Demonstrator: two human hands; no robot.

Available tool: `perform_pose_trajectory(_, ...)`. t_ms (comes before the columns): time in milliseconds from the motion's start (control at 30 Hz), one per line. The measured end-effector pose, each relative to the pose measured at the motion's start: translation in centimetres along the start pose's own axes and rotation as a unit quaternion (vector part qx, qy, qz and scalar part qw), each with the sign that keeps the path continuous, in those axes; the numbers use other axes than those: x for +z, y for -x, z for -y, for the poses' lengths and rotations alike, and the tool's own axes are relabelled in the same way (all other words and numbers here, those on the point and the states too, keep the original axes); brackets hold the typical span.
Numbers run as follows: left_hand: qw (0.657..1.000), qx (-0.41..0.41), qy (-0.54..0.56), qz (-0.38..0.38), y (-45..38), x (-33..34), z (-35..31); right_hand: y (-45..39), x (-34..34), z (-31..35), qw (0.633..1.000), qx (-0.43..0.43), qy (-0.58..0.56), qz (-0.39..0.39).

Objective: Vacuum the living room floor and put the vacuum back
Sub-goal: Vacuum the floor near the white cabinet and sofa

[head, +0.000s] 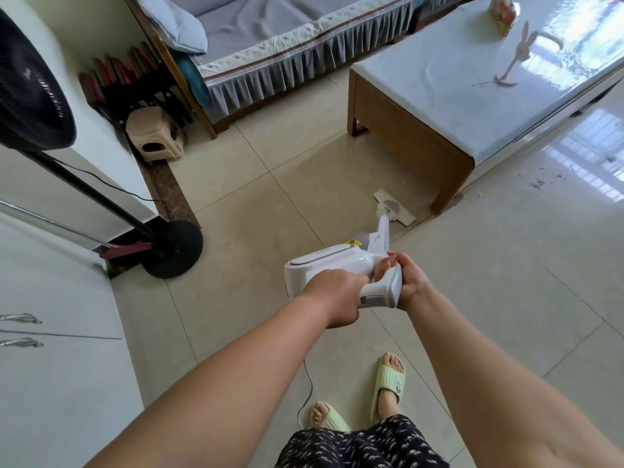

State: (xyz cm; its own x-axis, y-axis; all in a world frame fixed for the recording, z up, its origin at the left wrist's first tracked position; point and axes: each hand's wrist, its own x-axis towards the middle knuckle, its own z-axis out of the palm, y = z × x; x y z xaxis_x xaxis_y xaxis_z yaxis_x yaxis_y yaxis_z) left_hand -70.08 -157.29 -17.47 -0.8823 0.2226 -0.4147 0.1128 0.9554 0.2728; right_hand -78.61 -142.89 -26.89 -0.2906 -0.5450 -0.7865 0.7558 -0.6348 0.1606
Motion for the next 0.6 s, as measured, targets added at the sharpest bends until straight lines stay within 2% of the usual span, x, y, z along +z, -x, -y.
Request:
perform_pose_trajectory(200, 1.000, -0.018, -0.006, -0.015, -0.2, -2.1, 0.3, -0.1, 2.2, 0.2, 1.000, 0.008, -0.016, 0.003)
perform_pose_trajectory(433, 0.998, -0.002, -0.060, -0.021, 3.0, -3.1, 1.5, -0.2, 2.0, -3.5, 0.995, 0.044, -0.067, 0.051)
perform_pose_trajectory(600, 0.998, 0.013, -0.060, -0.026, 2.7, -2.4, 1.1, 0.3, 1.4, -3.0, 0.995, 0.039, -0.068, 0.059)
